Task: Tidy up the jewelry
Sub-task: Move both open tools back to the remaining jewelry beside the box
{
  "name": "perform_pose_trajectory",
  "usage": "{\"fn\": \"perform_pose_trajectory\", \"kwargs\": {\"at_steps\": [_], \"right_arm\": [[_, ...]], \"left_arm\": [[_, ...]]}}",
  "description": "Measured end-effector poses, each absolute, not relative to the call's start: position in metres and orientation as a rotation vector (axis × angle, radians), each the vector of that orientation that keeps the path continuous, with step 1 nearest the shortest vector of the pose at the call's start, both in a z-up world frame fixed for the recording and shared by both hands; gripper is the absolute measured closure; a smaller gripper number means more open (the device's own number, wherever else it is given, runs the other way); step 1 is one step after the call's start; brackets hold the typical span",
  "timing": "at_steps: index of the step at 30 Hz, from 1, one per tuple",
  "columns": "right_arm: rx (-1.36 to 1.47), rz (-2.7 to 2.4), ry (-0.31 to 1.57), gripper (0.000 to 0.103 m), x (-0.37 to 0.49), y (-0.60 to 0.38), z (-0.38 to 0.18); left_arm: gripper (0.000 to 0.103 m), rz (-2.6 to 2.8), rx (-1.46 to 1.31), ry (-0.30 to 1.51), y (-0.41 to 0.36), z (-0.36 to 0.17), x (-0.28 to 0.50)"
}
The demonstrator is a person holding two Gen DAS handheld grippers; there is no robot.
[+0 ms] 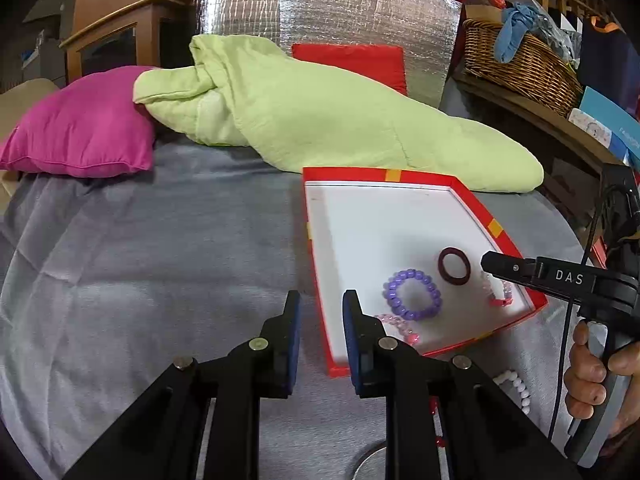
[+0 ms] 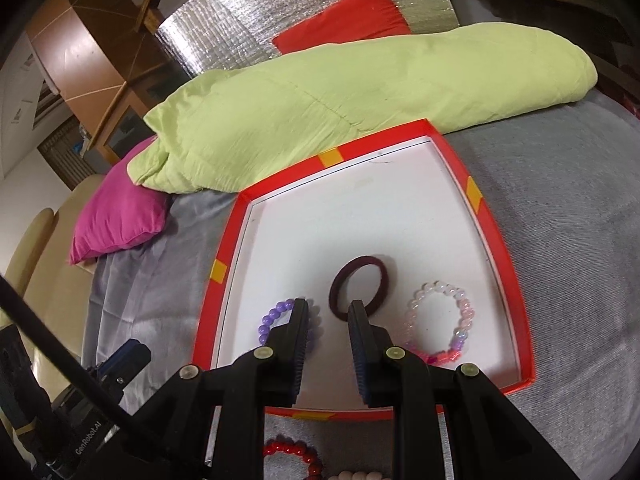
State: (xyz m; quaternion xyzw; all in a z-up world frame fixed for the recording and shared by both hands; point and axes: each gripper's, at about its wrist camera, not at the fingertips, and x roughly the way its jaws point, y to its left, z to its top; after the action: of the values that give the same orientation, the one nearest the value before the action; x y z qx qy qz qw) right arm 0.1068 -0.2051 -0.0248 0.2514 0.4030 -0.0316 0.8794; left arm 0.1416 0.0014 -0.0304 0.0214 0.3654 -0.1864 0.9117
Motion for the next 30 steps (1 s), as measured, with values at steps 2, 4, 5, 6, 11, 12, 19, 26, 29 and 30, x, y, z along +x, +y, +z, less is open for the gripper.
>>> {"fn": "perform_pose_trajectory", "kwargs": {"at_steps": [2,4,5,6,11,12,19,26,29,30], "right_arm": [[0.516,-0.063,0.842,0.079,0.106,-0.202,-0.025],[0.511,-0.061,0.844,0.079,0.105,-0.2,-0.024],[0.508,-0.061,0.844,0.079,0.105,-0.199,-0.024],[0.507,-0.059,0.845,0.079,0.104,-0.199,-0.024],[0.504,-0.057,0.841,0.079,0.102,-0.2,-0.022],[0.505,-0.057,0.842,0.079,0.101,-0.2,-0.022],[0.496,-0.045,0.851,0.079,0.101,-0.196,-0.022],[0.49,-0.038,0.852,0.079,0.098,-0.196,-0.02],[0.473,-0.032,0.857,0.079,0.095,-0.195,-0.019],[0.463,-0.03,0.86,0.079,0.094,-0.194,-0.019]], "left_arm": [[0.082,-0.376,0.037,0.755,0.006,-0.03,0.141],[0.082,-0.371,0.034,0.756,0.008,-0.029,0.141],[0.082,-0.37,0.033,0.757,0.008,-0.029,0.141],[0.082,-0.368,0.034,0.759,0.009,-0.03,0.14],[0.082,-0.361,0.052,0.769,0.007,-0.031,0.139],[0.082,-0.36,0.055,0.769,0.007,-0.032,0.139],[0.082,-0.361,0.096,0.787,0.0,-0.035,0.136],[0.082,-0.393,0.153,0.794,-0.01,-0.037,0.124],[0.082,-0.422,0.177,0.805,-0.018,-0.039,0.117],[0.082,-0.44,0.187,0.812,-0.021,-0.041,0.115]]}}
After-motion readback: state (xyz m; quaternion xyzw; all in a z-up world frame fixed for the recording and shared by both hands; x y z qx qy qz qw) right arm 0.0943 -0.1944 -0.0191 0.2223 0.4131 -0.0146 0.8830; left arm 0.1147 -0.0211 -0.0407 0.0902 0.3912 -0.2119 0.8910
